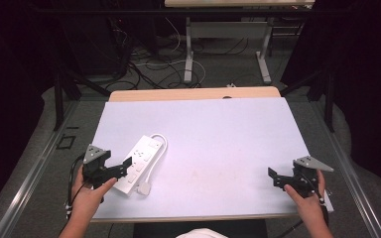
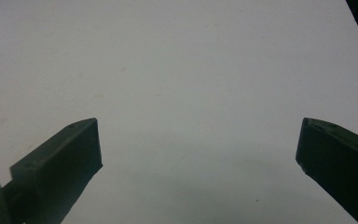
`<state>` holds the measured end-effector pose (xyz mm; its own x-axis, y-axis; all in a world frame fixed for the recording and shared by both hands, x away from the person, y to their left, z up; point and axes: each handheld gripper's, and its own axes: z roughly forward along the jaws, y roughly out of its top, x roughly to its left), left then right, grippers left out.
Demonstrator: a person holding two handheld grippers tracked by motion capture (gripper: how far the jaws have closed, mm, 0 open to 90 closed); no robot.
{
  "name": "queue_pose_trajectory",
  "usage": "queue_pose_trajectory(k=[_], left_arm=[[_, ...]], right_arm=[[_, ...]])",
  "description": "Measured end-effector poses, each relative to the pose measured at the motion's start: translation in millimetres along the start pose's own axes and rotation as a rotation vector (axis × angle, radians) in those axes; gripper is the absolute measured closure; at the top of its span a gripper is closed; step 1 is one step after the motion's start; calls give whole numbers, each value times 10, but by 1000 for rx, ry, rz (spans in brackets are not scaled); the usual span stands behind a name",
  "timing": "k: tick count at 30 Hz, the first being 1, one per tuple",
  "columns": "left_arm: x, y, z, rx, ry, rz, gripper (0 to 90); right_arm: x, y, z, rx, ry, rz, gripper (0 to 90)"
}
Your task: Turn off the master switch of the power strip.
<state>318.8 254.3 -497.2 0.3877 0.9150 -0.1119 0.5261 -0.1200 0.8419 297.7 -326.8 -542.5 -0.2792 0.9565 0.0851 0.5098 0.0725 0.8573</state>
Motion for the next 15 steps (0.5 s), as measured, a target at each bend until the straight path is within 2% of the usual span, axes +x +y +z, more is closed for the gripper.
queue_pose_trajectory(k=[2, 3, 11, 15], left_arm=[[1, 15, 5, -3, 3, -3, 159], [5, 46, 5, 1, 0, 1, 160], [-4, 144, 29, -5, 0, -4, 182], [-13, 194, 48, 8, 9, -9, 197]], right_arm=[[12, 5, -9, 8, -8, -12, 0], [8, 1, 5, -9, -6, -23, 0], [24, 0, -3, -2, 6, -26, 0], [29, -4, -4, 2, 2, -39, 0]])
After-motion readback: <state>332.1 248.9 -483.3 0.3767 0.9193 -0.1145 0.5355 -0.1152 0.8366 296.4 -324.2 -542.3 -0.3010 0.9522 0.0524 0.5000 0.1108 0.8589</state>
